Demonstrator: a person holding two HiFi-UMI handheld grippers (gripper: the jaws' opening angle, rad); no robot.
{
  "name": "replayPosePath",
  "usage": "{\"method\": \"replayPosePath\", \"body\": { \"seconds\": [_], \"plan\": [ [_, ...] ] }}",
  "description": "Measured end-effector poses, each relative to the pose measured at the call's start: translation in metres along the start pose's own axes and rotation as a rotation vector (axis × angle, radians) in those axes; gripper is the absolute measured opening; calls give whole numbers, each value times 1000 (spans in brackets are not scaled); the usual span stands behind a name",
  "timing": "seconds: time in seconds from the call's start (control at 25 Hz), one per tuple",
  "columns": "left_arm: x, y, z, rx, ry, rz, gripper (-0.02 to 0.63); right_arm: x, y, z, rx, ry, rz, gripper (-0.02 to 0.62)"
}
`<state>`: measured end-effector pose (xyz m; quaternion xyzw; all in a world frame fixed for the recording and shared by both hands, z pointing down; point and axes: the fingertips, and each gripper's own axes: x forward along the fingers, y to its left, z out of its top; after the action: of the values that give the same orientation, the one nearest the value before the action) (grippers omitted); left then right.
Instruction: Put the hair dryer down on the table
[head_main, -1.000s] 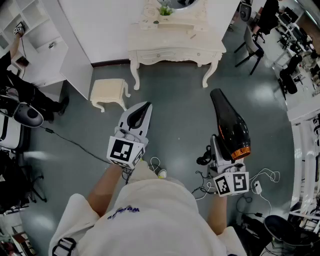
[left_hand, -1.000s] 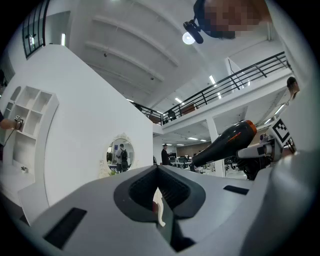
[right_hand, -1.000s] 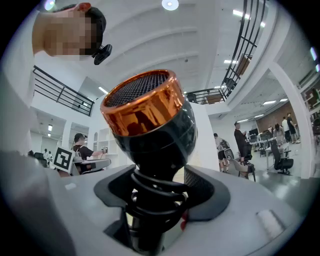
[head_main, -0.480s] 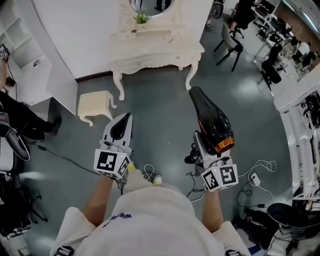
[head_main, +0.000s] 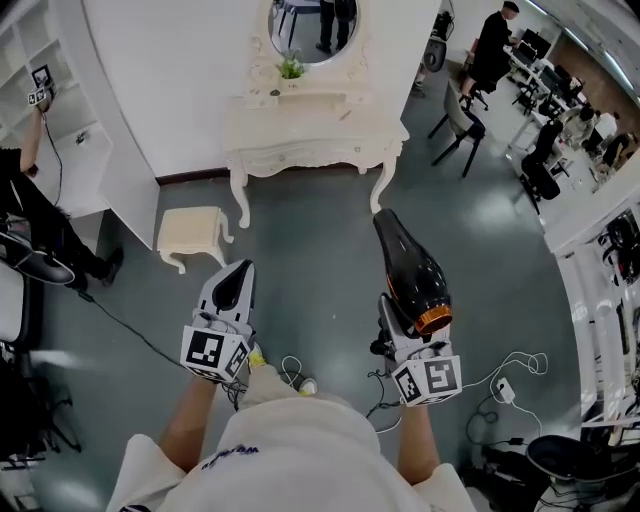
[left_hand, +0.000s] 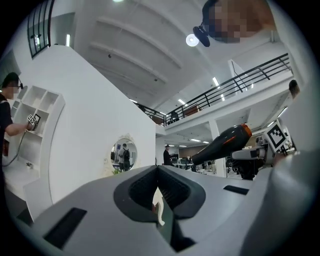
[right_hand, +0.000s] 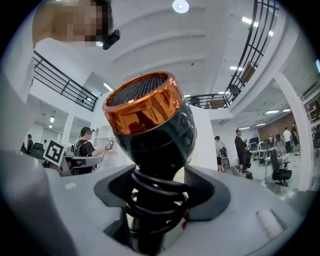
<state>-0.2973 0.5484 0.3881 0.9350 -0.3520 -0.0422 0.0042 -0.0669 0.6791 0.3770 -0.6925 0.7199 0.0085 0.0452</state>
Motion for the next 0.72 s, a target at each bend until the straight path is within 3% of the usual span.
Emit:
{"method": "replayPosePath", "body": {
  "seconds": [0.24,0.4,0.6,0.72],
  "plan": [
    [0,-20,-5,-26,18,-7,9,-3,-7,0,-45,20,47,313],
    [11,-31,-11,-17,27,-8,9,1,-13,0,-12,10,48,313],
    [19,-53,-4,48,22,-38,9,-7,-25,-8,-2,34,74,313],
    [21,-37,-19,82,97,31,9,-2,-32,-11,29,33,68,313]
  ]
}}
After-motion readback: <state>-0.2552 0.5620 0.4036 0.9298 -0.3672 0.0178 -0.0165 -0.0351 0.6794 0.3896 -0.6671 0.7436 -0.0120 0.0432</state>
